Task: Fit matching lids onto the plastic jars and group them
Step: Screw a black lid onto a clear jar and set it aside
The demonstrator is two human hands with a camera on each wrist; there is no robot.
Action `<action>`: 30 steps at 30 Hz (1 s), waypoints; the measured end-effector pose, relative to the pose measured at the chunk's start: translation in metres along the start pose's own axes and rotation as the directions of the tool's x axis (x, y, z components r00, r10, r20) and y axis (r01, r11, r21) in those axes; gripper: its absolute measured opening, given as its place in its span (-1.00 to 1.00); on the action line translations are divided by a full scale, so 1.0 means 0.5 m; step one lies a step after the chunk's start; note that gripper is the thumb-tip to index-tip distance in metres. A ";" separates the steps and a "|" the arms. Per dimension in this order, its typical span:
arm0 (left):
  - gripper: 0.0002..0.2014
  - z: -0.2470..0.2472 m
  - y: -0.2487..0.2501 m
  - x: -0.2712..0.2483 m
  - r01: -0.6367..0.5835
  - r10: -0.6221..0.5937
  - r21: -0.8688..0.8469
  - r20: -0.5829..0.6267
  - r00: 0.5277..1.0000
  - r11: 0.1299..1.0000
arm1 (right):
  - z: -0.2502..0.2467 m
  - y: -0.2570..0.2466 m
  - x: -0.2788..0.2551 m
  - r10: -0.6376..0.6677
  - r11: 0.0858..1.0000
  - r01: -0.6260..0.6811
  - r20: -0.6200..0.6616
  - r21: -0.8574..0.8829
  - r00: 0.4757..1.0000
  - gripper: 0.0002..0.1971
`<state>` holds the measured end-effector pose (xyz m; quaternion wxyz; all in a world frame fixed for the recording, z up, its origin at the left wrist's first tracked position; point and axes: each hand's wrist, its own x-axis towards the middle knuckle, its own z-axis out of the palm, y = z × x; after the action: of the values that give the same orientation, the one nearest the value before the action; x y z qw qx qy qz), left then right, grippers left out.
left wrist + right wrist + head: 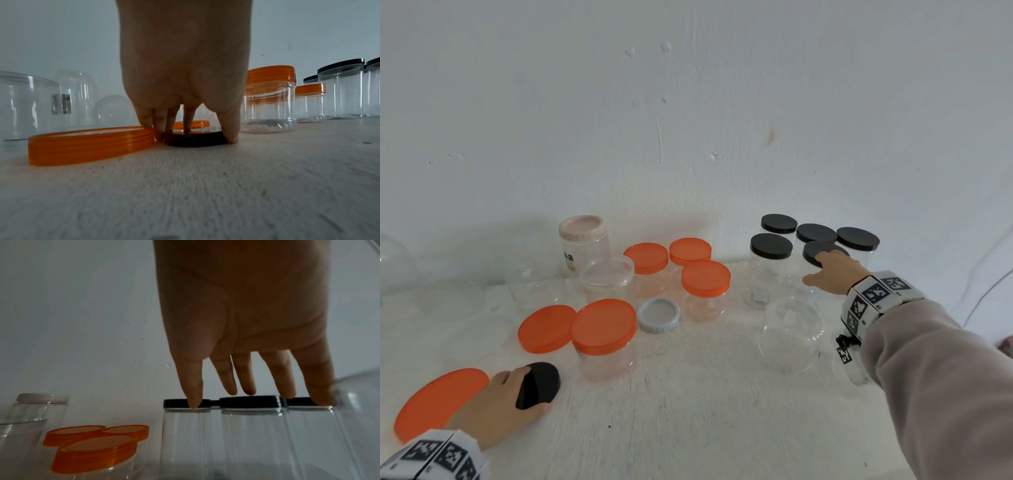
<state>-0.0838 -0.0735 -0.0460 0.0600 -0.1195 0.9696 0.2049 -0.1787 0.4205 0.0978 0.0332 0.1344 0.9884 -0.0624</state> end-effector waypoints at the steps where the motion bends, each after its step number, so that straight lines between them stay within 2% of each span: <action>1: -0.17 -0.001 -0.001 -0.001 0.000 0.000 -0.007 0.002 1.000 1.000 | -0.006 0.006 -0.003 -0.010 1.000 0.010 0.008 -0.002 1.000 -0.49; 5: -0.15 -0.006 -0.002 -0.004 0.007 -0.007 -0.015 0.018 1.000 1.000 | -0.034 0.029 -0.016 -0.053 0.999 0.053 0.005 0.000 0.999 -0.62; 11: -0.15 -0.011 -0.004 -0.004 -0.001 0.001 -0.003 0.044 0.999 1.000 | -0.047 0.066 -0.055 0.039 0.991 -0.017 0.165 -0.133 0.986 -0.25; 14: -0.18 -0.018 -0.001 -0.005 -0.013 0.013 0.014 0.039 0.999 1.000 | -0.045 0.079 -0.076 0.083 0.976 -0.026 0.260 -0.214 0.962 -0.22; 19: -0.31 -0.030 -0.006 -0.006 -0.024 0.023 -0.036 -0.027 0.999 0.999 | -0.042 0.086 -0.094 0.117 0.957 -0.027 0.298 -0.289 0.947 -0.21; 25: -0.46 -0.044 -0.009 -0.015 -0.084 0.053 -0.196 -0.156 0.986 0.977 | -0.055 0.072 -0.108 0.055 0.952 0.067 0.381 -0.300 0.923 -0.26; 27: -0.42 -0.049 -0.004 -0.023 -0.106 0.063 -0.249 -0.175 0.983 0.963 | -0.053 0.061 -0.117 0.020 0.952 0.111 0.419 -0.286 0.908 -0.26; 30: -0.18 -0.063 0.009 -0.039 -0.115 0.066 -0.321 -0.158 0.985 0.940 | -0.049 0.039 -0.139 -0.062 0.960 0.179 0.459 -0.217 0.886 -0.26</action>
<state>-0.0680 -0.0786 -0.0124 -0.0407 -0.0976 0.9281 0.3570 -0.1075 0.4242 0.1256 0.2724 0.0488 0.9604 0.0331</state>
